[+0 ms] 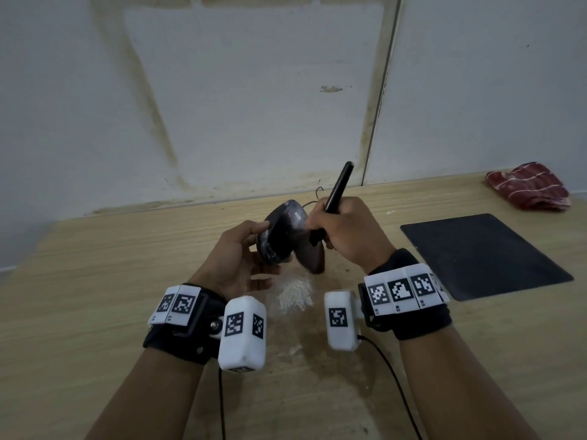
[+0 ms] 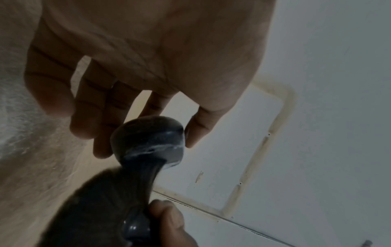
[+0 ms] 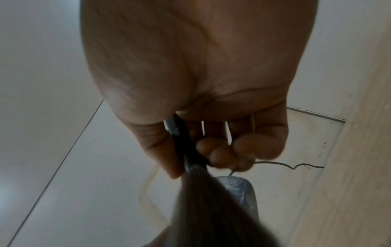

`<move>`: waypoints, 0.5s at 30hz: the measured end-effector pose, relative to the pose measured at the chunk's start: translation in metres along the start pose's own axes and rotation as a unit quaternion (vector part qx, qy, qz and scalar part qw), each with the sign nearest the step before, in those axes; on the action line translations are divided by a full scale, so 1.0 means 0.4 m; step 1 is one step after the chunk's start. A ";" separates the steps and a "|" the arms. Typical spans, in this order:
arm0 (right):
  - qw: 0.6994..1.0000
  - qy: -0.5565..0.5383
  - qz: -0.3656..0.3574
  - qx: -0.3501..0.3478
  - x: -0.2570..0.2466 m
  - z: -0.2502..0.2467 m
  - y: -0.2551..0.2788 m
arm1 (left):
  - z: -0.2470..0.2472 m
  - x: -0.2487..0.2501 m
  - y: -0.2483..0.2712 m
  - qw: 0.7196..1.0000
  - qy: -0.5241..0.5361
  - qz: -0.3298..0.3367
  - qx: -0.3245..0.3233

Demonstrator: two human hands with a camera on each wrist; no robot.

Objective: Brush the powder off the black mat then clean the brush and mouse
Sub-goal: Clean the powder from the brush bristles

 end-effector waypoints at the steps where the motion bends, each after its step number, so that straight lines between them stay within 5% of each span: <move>1: 0.999 -0.015 -0.007 0.029 -0.003 -0.014 -0.001 | 0.003 0.001 0.001 1.000 0.000 0.002 -0.003; 4: 0.993 -0.053 -0.045 0.100 -0.022 -0.051 0.003 | 0.011 0.006 0.001 1.000 -0.006 0.007 -0.012; 10: 0.999 0.005 0.001 0.042 0.001 -0.027 0.002 | 0.003 0.006 0.002 1.000 -0.011 0.009 -0.005; 15: 0.990 -0.049 -0.051 0.125 -0.032 -0.074 0.010 | 0.007 0.004 0.002 1.000 -0.002 0.006 -0.012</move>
Point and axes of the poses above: each hand's wrist, its own y-axis away from the middle knuckle, its own z-axis out of the palm, x = y × z, the point moved 9 cm from there along -y, towards the middle knuckle, and after that the axes turned 6 degrees about -x, right-handed, at the moved point
